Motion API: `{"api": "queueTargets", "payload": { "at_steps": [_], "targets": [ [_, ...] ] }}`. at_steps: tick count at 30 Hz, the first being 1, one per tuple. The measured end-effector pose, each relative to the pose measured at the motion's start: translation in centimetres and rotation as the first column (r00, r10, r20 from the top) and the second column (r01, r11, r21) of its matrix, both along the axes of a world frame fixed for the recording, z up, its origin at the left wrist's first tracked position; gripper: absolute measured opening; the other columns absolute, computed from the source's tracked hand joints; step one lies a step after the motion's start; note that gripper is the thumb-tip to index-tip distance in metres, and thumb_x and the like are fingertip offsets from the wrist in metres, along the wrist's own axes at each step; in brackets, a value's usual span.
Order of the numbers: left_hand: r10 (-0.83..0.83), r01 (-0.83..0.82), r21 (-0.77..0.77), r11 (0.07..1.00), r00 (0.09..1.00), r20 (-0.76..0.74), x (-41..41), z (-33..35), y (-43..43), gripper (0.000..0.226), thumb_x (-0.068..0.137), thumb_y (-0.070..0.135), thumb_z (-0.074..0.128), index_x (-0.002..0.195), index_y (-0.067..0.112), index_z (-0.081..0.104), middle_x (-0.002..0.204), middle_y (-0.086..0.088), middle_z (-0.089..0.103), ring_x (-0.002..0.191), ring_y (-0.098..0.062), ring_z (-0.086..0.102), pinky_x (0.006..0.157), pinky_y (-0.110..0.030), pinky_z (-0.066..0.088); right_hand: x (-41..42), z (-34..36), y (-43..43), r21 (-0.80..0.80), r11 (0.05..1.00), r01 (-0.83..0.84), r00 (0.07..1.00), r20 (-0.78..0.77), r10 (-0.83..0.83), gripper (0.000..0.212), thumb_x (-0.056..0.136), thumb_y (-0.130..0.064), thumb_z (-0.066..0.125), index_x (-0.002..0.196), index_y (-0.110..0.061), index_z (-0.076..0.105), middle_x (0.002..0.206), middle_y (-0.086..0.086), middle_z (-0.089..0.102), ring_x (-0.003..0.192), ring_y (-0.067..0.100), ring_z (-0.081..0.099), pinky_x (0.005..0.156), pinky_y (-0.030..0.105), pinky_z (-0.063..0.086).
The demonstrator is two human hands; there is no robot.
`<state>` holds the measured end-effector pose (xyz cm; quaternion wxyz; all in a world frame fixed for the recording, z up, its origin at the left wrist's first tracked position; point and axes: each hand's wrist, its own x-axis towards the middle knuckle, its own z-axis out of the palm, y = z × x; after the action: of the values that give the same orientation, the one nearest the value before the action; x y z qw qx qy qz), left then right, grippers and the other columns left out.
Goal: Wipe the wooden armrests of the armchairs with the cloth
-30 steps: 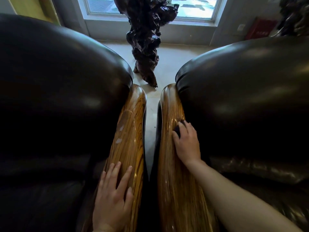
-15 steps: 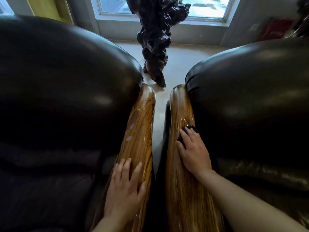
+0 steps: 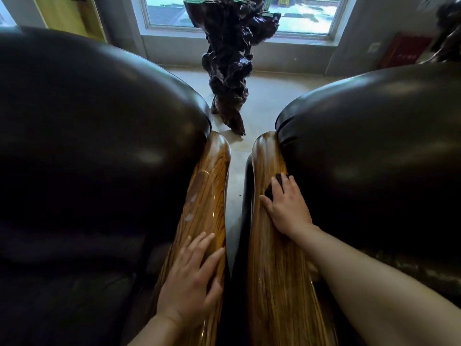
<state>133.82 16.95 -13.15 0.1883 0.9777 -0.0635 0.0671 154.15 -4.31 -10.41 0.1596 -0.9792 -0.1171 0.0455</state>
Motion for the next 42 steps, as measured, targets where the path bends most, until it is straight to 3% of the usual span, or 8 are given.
{"api": "queueTargets", "payload": {
  "at_steps": [11, 15, 21, 25, 29, 33, 37, 42],
  "targets": [
    [0.028, -0.027, 0.017, 0.999, 0.999, -0.047, 0.0, -0.2, 0.1, 0.051, 0.091, 0.040, 0.044, 0.141, 0.036, 0.045, 0.162, 0.001, 0.022, 0.151, -0.018, 0.010, 0.118, -0.045, 0.012, -5.9, -1.5, -3.1, 0.014, 0.907, -0.420, 0.889, 0.209, 0.408, 0.048, 0.101, -0.055, 0.038, 0.144, -0.035, 0.045, 0.157, -0.011, 0.034, 0.150, 0.007, 0.013, 0.122, 0.035, 0.014],
    [0.030, -0.030, 0.007, 1.000, 0.999, -0.045, 0.1, -0.3, 0.1, 0.053, 0.089, 0.038, 0.044, 0.141, 0.036, 0.044, 0.161, 0.000, 0.025, 0.150, -0.020, 0.013, 0.119, -0.052, 0.023, -0.6, -0.9, -1.2, 0.032, 0.975, -0.218, 0.963, 0.167, 0.210, 0.056, 0.099, -0.054, 0.040, 0.147, -0.026, 0.043, 0.159, -0.002, 0.032, 0.151, 0.018, 0.015, 0.123, 0.039, 0.010],
    [0.018, -0.018, 0.006, 1.000, 1.000, -0.024, 0.2, -0.2, 0.2, 0.052, 0.088, 0.037, 0.046, 0.140, 0.034, 0.049, 0.160, -0.001, 0.028, 0.150, -0.020, 0.015, 0.116, -0.048, 0.016, 3.7, 0.0, 2.9, -0.060, 0.993, -0.099, 0.986, 0.131, 0.106, 0.052, 0.099, -0.052, 0.042, 0.141, -0.023, 0.051, 0.157, 0.005, 0.036, 0.149, 0.027, 0.018, 0.122, 0.043, 0.009],
    [0.004, -0.004, 0.004, 1.000, 1.000, -0.014, 0.1, -0.2, 0.2, 0.053, 0.086, 0.034, 0.049, 0.139, 0.032, 0.050, 0.159, -0.003, 0.029, 0.150, -0.021, 0.017, 0.117, -0.050, 0.015, -3.3, -0.4, 0.9, 0.073, 0.942, -0.329, 0.928, 0.208, 0.308, 0.036, 0.098, -0.044, 0.049, 0.126, -0.028, 0.065, 0.142, -0.006, 0.052, 0.146, 0.018, 0.027, 0.120, 0.042, 0.022],
    [-0.004, 0.004, 0.015, 1.000, 1.000, -0.012, 0.2, -0.4, 0.3, 0.053, 0.086, 0.034, 0.050, 0.139, 0.033, 0.050, 0.160, -0.003, 0.029, 0.149, -0.022, 0.018, 0.118, -0.051, 0.014, -7.0, -0.8, -2.7, 0.044, 0.820, -0.570, 0.807, 0.216, 0.550, 0.030, 0.100, -0.044, 0.049, 0.124, -0.031, 0.064, 0.139, -0.008, 0.053, 0.144, 0.014, 0.032, 0.119, 0.038, 0.026],
    [0.000, 0.001, 0.025, 1.000, 1.000, -0.031, 0.1, -0.4, 0.4, 0.054, 0.086, 0.035, 0.050, 0.140, 0.033, 0.049, 0.160, -0.002, 0.027, 0.150, -0.022, 0.015, 0.118, -0.049, 0.012, -1.9, 0.0, -0.6, 0.095, 0.931, -0.352, 0.921, 0.213, 0.327, 0.034, 0.099, -0.040, 0.053, 0.125, -0.023, 0.065, 0.140, -0.001, 0.053, 0.142, 0.019, 0.034, 0.114, 0.044, 0.032],
    [0.011, -0.010, 0.040, 0.999, 0.999, -0.037, 0.2, -0.3, 0.3, 0.052, 0.088, 0.036, 0.047, 0.139, 0.033, 0.049, 0.160, -0.002, 0.027, 0.150, -0.021, 0.014, 0.117, -0.049, 0.014, 0.6, -0.1, 2.9, 0.030, 0.993, -0.111, 0.984, 0.141, 0.106, 0.043, 0.099, -0.043, 0.048, 0.135, -0.023, 0.059, 0.152, 0.002, 0.042, 0.146, 0.023, 0.023, 0.121, 0.038, 0.012],
    [0.014, -0.014, 0.015, 1.000, 1.000, -0.026, 0.1, 0.0, 0.2, 0.053, 0.087, 0.032, 0.045, 0.140, 0.031, 0.050, 0.159, -0.004, 0.029, 0.150, -0.022, 0.016, 0.118, -0.050, 0.018, -7.4, -1.3, 1.6, -0.026, 0.962, -0.271, 0.942, 0.198, 0.270, 0.040, 0.100, -0.052, 0.040, 0.132, -0.035, 0.058, 0.154, -0.006, 0.039, 0.149, 0.024, 0.016, 0.122, 0.044, 0.006]
  ]
}}
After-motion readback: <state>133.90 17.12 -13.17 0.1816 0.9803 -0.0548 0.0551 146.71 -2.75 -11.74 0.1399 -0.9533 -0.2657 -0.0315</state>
